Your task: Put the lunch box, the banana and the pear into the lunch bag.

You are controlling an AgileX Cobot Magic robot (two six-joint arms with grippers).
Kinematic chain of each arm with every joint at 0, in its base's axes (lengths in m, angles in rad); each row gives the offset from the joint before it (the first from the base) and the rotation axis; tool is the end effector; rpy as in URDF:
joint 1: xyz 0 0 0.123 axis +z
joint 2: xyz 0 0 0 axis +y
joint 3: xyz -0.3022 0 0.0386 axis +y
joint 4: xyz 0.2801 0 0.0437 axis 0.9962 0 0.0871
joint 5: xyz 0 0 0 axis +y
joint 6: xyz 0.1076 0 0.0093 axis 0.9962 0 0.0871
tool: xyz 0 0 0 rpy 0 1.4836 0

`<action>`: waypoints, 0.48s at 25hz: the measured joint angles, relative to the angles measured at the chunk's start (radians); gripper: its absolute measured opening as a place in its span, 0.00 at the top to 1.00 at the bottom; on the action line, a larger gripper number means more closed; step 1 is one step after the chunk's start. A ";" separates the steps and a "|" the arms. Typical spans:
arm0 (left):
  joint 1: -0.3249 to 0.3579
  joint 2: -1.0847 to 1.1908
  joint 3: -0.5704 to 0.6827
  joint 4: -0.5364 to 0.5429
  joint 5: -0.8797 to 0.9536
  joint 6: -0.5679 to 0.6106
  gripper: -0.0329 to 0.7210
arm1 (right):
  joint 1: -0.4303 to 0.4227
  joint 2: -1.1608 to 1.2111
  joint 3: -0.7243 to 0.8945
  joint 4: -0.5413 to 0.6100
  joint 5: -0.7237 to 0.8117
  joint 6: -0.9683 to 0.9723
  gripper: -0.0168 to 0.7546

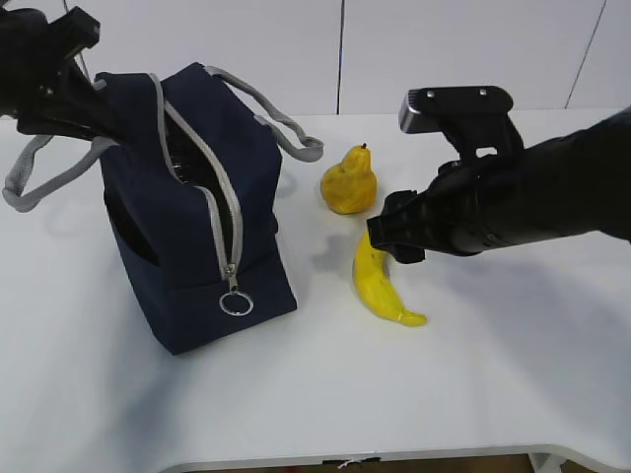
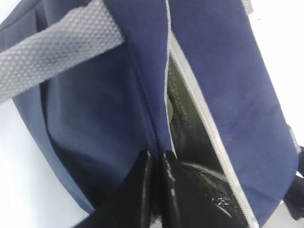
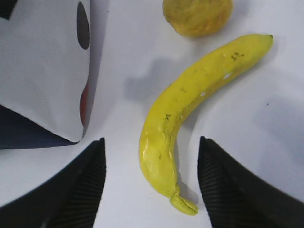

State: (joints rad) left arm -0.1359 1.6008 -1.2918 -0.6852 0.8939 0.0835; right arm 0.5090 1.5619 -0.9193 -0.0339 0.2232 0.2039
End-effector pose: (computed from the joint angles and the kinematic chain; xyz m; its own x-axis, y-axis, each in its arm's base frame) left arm 0.3686 -0.1042 0.3019 -0.9124 -0.2087 -0.3521 0.0432 0.8062 -0.5900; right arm 0.3175 0.1763 0.2167 -0.6863 -0.1883 -0.7025 -0.3714 0.9212 0.1159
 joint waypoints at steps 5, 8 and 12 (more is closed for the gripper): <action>0.000 0.000 0.000 0.000 -0.001 0.000 0.97 | 0.000 0.063 0.000 0.000 -0.009 0.000 0.22; 0.000 0.000 0.000 0.000 -0.004 0.000 0.97 | 0.000 0.092 0.000 0.000 -0.027 -0.002 0.19; 0.000 0.000 0.000 0.000 -0.008 0.000 0.97 | 0.000 0.120 0.000 0.000 -0.058 -0.002 0.19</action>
State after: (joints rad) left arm -0.1359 1.6008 -1.2918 -0.6852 0.8863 0.0835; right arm 0.5090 1.6818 -0.9193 -0.0339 0.1652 0.2018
